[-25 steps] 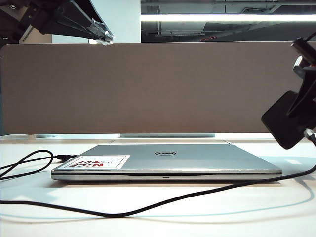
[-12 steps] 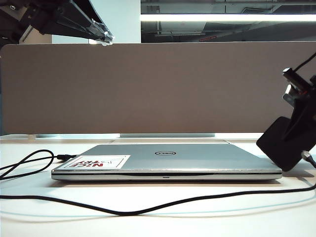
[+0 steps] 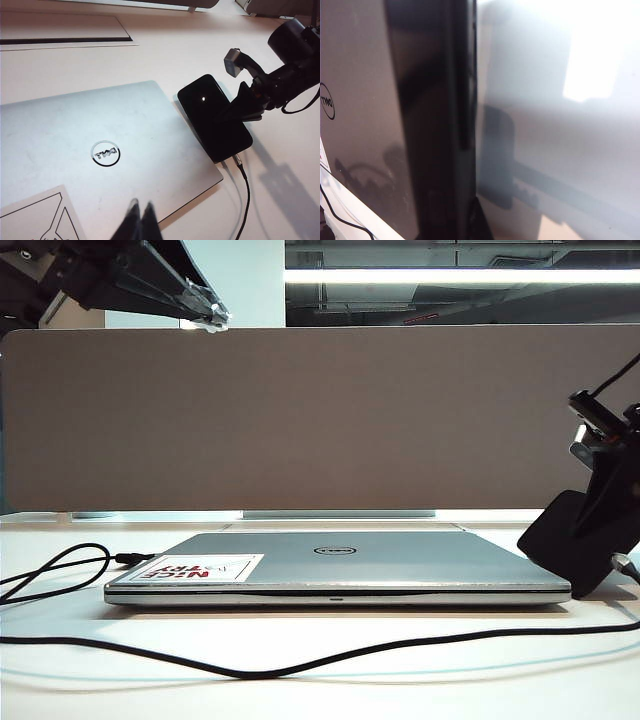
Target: Pick up the charging cable and the phone, plug the charging cable into the charging port on the phone, and finally place them back on the table.
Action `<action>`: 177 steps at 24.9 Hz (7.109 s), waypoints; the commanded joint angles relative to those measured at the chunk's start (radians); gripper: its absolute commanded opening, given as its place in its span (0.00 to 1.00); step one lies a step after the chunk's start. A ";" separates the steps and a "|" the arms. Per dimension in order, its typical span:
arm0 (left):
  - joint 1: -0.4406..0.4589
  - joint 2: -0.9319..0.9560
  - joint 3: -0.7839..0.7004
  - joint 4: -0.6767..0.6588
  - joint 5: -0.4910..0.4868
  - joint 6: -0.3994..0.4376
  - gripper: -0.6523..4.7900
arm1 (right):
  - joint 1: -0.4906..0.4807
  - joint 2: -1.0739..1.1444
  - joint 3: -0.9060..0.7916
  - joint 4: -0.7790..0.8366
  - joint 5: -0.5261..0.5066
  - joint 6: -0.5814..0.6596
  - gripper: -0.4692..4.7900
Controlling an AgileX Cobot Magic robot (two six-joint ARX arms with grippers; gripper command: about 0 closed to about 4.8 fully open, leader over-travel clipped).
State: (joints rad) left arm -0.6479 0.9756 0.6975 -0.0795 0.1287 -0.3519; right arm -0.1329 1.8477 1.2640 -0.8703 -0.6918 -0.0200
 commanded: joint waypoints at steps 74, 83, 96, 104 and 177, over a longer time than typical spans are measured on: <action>0.484 -0.908 -0.628 0.143 -0.009 0.248 0.11 | 0.190 -1.427 -0.937 0.687 0.427 0.132 0.08; 0.666 -0.971 -0.687 0.141 -0.009 0.274 0.11 | 0.190 -1.427 -0.937 0.685 0.427 0.132 0.08; 0.684 -0.971 -0.690 0.133 -0.009 0.378 0.11 | 0.190 -1.427 -0.937 0.684 0.427 0.132 0.08; 0.684 -0.971 -0.690 0.133 -0.009 0.378 0.11 | 0.190 -1.427 -0.937 0.684 0.427 0.132 0.08; 0.684 -0.971 -0.690 0.134 -0.009 0.378 0.11 | 0.145 -1.849 -1.259 0.925 0.719 0.061 0.08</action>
State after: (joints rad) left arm 0.0368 0.0048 0.0036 0.0410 0.1196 0.0257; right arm 0.0132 0.0013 0.0086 0.0360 0.0235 0.0406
